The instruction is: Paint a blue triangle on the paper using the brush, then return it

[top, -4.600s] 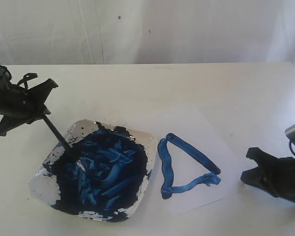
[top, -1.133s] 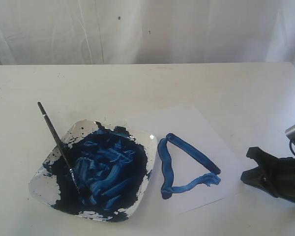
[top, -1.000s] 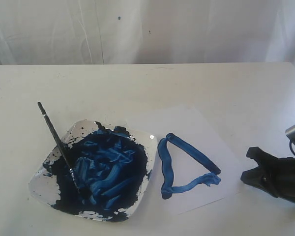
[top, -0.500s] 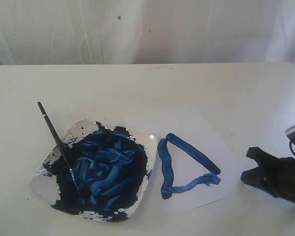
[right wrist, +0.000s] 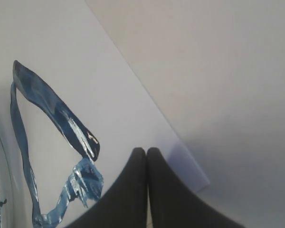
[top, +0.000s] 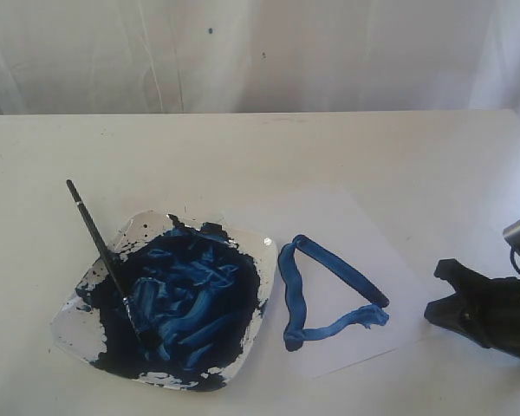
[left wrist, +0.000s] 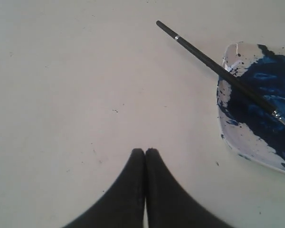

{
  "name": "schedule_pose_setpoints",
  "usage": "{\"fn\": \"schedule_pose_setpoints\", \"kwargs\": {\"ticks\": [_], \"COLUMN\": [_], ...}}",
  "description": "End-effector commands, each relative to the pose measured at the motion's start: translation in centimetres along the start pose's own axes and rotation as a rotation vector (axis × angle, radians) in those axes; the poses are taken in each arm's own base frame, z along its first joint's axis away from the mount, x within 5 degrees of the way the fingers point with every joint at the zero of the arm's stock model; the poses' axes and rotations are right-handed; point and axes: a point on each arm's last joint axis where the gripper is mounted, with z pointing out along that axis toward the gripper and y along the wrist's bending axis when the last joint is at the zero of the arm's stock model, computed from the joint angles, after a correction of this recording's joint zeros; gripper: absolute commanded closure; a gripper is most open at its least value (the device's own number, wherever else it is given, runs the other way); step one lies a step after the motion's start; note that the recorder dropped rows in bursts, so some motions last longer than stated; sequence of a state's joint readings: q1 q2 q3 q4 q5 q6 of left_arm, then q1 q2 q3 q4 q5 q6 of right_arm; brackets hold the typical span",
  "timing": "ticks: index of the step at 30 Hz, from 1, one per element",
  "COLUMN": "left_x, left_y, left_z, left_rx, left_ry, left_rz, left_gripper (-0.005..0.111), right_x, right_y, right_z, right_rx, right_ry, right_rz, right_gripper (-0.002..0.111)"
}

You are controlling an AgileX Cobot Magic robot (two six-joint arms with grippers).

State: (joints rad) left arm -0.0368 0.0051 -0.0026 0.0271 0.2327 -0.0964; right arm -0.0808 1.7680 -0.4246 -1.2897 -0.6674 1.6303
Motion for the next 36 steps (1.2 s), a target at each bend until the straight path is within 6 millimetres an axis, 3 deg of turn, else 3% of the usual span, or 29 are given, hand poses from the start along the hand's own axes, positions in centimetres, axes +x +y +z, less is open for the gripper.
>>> {"fn": "schedule_pose_setpoints", "kwargs": {"ticks": [1, 36], "left_x": [0.08, -0.2], "left_y": [-0.04, -0.03], "left_z": [0.0, 0.0], "left_rx": [0.008, 0.007], "left_ry": [-0.001, -0.032], "left_rz": [0.044, 0.057], "left_gripper": [0.107, 0.107], "right_x": [-0.01, -0.01], "right_y": [-0.01, -0.09], "right_z": [0.08, 0.08], "right_rx": [0.001, 0.01], "right_ry": [0.005, 0.005], "right_rz": [-0.005, -0.012], "right_gripper": [0.108, 0.108]}}
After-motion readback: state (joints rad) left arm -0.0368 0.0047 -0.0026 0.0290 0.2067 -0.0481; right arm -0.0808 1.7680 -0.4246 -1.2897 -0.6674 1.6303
